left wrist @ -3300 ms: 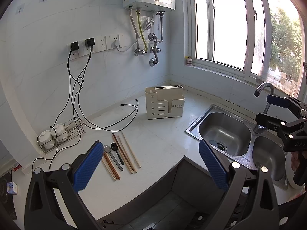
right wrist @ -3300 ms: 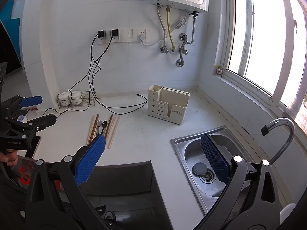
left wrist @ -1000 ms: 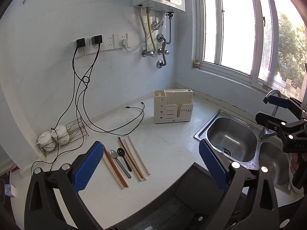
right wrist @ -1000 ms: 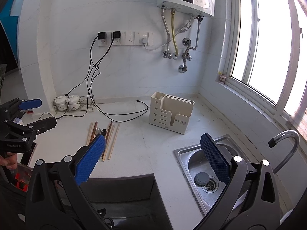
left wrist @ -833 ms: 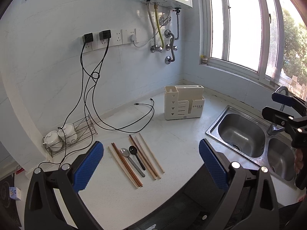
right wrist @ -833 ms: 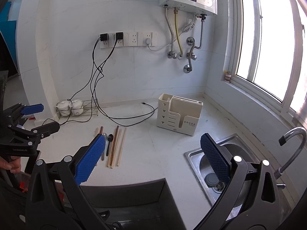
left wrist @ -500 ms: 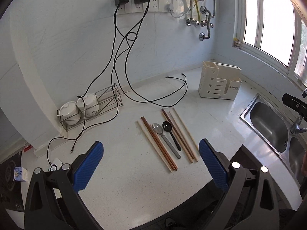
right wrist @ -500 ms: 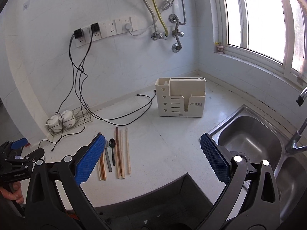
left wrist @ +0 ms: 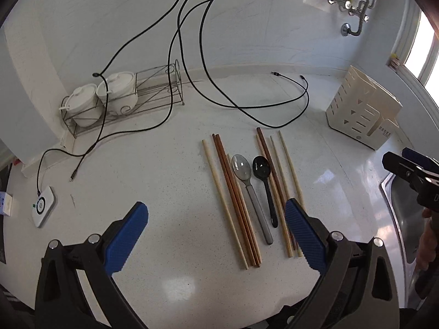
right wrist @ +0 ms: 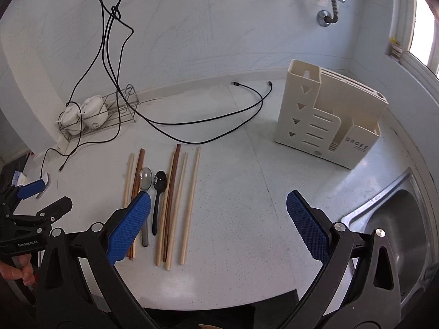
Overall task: Organize utensils
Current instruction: 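Move the right tool down toward the light wooden chopstick in the row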
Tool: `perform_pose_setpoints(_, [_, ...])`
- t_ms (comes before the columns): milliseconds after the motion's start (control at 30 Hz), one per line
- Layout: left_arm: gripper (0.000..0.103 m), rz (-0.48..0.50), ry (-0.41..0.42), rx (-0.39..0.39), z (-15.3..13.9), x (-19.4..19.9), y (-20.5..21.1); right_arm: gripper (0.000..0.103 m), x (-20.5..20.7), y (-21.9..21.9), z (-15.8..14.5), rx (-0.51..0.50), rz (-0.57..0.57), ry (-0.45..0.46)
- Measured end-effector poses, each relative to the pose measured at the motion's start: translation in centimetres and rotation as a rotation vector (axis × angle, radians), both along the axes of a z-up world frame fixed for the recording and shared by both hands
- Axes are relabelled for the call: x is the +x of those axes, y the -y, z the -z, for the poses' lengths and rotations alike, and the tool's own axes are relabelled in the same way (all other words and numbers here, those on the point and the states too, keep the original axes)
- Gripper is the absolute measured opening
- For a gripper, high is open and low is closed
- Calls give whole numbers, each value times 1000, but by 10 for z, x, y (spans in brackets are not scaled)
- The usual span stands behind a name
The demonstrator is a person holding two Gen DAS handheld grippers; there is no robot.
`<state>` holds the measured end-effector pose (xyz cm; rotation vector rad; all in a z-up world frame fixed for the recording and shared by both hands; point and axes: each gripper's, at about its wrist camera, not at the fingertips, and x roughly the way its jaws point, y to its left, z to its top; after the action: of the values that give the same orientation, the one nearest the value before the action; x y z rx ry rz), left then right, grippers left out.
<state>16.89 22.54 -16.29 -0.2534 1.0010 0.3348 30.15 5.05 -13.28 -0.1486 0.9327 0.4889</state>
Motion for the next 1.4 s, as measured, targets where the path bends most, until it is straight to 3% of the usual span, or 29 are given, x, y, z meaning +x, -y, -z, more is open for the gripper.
perform_pose_setpoints(167, [98, -142, -76, -51, 32, 21, -17, 95, 30, -15, 20, -44, -113, 8])
perform_pose_setpoints(400, [98, -213, -156, 36, 48, 43, -15, 95, 61, -17, 38, -11, -200, -24])
perform_pose_setpoints(567, [98, -206, -192, 67, 51, 53, -11, 95, 69, -26, 49, -37, -228, -54])
perform_pose_setpoints(800, [98, -192, -238, 65, 68, 60, -21, 95, 76, -37, 66, -78, -185, -90])
perform_pose_setpoints(1033, [98, -74, -306, 58, 95, 77, -31, 94, 64, -53, 84, -158, -126, -108])
perform_pose_setpoints(1200, [98, -15, -333, 61, 107, 86, -38, 80, 58, -63, 99, -211, -62, -166])
perform_pose_setpoints(1333, [98, -29, -352, 28, 117, 91, -51, 79, 53, -71, 105, -246, -43, -175])
perform_pose_setpoints(1400, [98, -41, -361, 21, 120, 94, -56, 72, 52, -74, 108, -254, -35, -196])
